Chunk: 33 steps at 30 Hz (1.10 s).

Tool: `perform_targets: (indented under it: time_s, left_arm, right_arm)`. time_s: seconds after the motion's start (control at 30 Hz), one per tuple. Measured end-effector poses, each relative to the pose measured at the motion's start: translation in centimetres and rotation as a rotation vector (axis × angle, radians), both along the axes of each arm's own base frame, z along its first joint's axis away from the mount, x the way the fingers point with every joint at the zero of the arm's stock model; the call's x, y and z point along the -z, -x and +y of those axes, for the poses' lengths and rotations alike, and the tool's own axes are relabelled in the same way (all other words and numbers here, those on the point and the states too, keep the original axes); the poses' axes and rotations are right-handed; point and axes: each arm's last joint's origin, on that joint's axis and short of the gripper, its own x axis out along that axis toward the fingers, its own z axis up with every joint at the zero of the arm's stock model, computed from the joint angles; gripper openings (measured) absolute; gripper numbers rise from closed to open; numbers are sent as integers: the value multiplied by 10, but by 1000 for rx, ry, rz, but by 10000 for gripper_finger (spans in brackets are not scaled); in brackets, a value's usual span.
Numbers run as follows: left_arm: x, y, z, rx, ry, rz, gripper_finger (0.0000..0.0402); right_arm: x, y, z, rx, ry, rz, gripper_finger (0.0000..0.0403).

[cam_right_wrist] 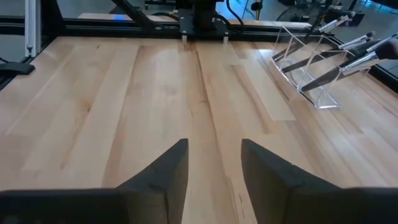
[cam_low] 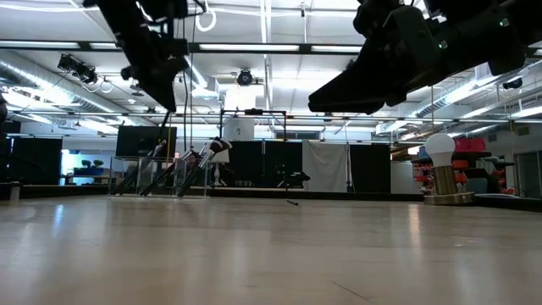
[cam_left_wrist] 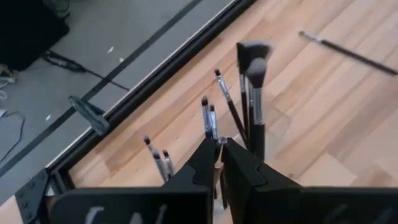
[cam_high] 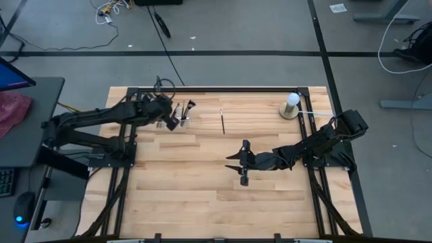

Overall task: Put items in baskets/containers
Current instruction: Put the liner brush into the transparent organizer

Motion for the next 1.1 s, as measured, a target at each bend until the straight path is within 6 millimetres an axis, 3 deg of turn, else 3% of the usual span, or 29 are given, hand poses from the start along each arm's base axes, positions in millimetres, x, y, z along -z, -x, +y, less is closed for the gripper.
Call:
perform_targets:
  time_s: [0.43,0.73,1.1]
  left_arm:
    - [33,-25,25,-11,132,64,18]
    - [41,-24,41,-22,246,42,19]
    - [50,-25,50,-54,260,64,25]
  right_arm:
    - [0,0,0,1,-2,3,151]
    - [0,0,0,1,-3,4,151]
    - [1,0,0,1,-4,7,151]
